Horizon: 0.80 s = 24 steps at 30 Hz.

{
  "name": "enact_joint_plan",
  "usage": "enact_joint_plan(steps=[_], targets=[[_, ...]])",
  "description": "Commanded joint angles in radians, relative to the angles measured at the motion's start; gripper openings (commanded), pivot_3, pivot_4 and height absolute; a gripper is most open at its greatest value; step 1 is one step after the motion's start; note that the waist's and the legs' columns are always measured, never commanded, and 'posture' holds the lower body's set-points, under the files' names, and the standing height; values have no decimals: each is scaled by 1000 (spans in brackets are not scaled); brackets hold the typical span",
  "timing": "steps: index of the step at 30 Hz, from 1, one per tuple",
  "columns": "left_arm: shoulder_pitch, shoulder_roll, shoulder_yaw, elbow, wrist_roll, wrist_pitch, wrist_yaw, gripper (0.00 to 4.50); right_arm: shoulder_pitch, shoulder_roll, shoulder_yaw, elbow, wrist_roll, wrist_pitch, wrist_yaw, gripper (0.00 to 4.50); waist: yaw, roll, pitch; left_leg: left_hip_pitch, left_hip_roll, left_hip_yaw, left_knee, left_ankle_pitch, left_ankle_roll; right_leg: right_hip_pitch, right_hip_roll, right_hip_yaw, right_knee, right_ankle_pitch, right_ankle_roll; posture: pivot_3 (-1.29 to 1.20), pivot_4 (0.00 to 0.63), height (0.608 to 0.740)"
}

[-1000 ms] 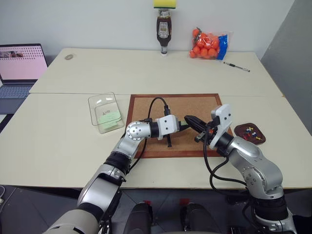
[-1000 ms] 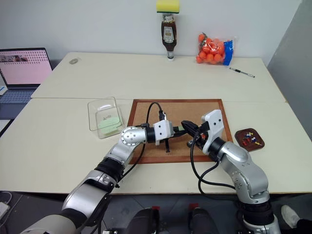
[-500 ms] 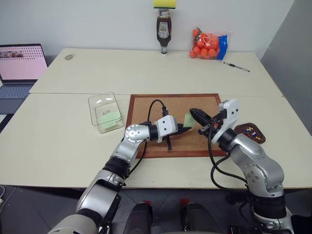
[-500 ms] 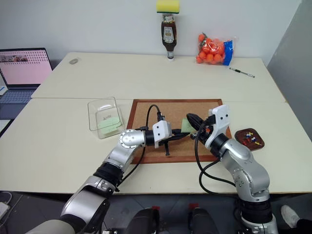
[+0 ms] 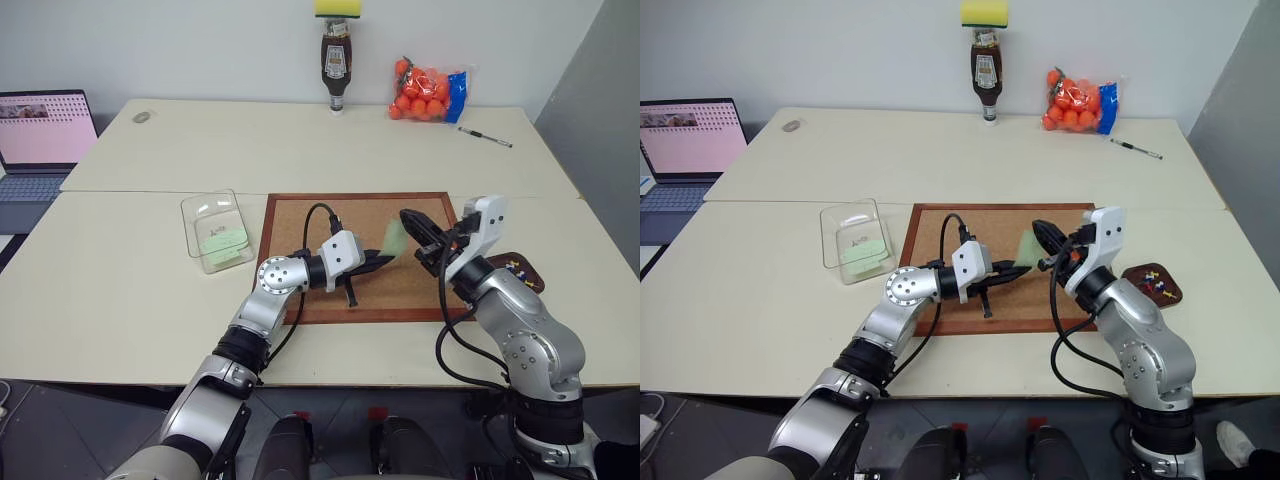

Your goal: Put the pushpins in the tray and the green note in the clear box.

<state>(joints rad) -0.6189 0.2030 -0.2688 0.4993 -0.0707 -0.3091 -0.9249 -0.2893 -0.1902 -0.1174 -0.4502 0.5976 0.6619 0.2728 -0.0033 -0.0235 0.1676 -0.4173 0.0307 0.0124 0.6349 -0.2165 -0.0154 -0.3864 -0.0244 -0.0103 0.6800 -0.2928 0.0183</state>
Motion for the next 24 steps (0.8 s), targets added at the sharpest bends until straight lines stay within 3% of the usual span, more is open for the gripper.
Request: enact_joint_plan(steps=[1,6,12,24], targets=[[0,-7,18,-50,-7,8,25,55,-16,5,-31,-56,64,17,-19,0,0,0,0,0,0,0,0,0,0,0,0,0,0,0,0,0,150,740],[0,-16,27,-62,-21,38,41,55,-2,-7,-38,-77,125,56,-23,0,0,0,0,0,0,0,0,0,0,0,0,0,0,0,0,0,150,740],[-14,9,20,-36,48,-51,99,55,21,-57,-59,-104,110,47,-28,0,0,0,0,0,0,0,0,0,0,0,0,0,0,0,0,0,150,740],[-5,69,-17,-39,180,-207,171,55,249,-258,-207,-54,-139,-30,-98,0,4,0,0,0,0,1,0,0,0,0,-1,0,-1,-2,4,0,150,740]])
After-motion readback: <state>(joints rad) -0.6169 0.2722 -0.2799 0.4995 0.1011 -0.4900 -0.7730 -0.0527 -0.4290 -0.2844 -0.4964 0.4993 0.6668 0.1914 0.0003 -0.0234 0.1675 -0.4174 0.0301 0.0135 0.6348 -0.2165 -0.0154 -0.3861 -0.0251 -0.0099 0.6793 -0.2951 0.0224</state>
